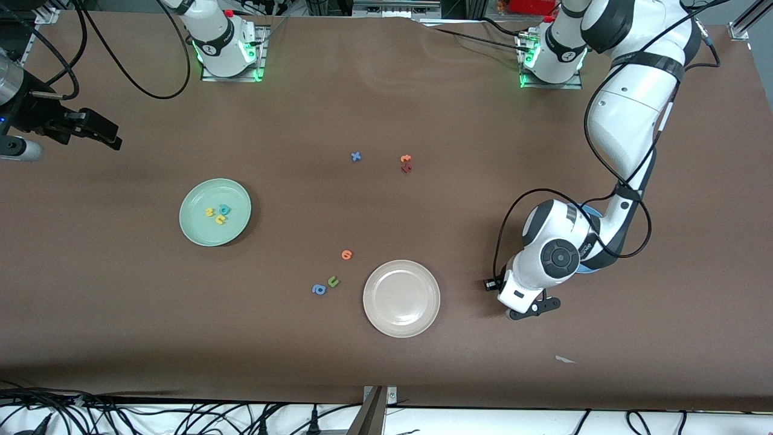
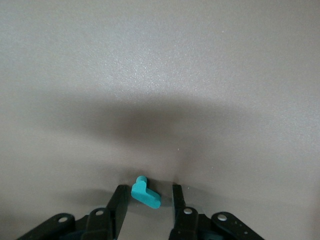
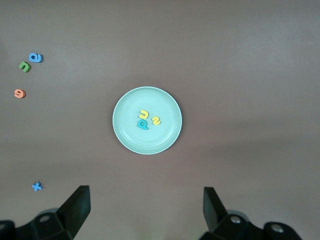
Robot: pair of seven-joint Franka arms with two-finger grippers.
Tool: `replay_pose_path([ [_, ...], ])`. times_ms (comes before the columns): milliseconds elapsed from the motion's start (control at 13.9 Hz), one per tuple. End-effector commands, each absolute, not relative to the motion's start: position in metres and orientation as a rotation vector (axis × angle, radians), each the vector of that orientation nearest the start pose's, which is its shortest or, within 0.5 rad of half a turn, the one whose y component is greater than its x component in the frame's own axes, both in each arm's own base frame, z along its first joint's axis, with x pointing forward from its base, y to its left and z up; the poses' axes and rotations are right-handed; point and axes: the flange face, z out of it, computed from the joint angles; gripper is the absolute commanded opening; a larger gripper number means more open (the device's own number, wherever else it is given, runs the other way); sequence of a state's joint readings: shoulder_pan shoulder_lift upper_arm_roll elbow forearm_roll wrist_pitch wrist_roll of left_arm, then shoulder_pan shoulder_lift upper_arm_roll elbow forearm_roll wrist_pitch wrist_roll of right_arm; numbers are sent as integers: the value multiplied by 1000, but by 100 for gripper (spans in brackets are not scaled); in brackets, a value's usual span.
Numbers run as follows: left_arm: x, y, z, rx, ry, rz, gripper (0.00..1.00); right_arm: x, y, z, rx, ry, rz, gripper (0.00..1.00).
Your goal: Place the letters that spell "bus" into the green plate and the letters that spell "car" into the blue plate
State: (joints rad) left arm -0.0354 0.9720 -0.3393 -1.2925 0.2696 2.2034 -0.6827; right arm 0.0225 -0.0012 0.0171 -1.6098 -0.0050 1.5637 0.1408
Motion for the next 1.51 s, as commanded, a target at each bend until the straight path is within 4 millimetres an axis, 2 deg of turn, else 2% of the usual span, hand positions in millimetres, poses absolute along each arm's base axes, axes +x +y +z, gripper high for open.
replay_pose_path([
  [0, 720, -203, 172, -3169, -445, 51, 39, 552, 21, 613, -3149, 138, 71, 100],
  [144, 721, -200, 171, -3166, -451, 53, 33, 552, 21, 613, -3149, 138, 71, 100],
  [433, 721, -199, 170, -3165, -451, 54, 27, 552, 21, 613, -3149, 138, 71, 100],
  [505, 721, -199, 170, -3164, -449, 53, 23, 552, 21, 613, -3149, 138, 69, 100],
  [865, 720, -199, 170, -3161, -441, 52, 19, 552, 21, 613, -3149, 138, 71, 100],
  [1154, 720, -199, 169, -3161, -445, 55, 9, 552, 21, 613, -3149, 138, 71, 100],
  [1226, 720, -199, 170, -3162, -446, 54, 5, 552, 21, 613, -3148, 138, 71, 100],
  [1370, 721, -198, 172, -3162, -450, 51, 5, 552, 21, 613, -3148, 138, 71, 100],
  [1442, 725, -193, 181, -3164, -451, 42, 5, 552, 21, 613, -3148, 138, 71, 100],
])
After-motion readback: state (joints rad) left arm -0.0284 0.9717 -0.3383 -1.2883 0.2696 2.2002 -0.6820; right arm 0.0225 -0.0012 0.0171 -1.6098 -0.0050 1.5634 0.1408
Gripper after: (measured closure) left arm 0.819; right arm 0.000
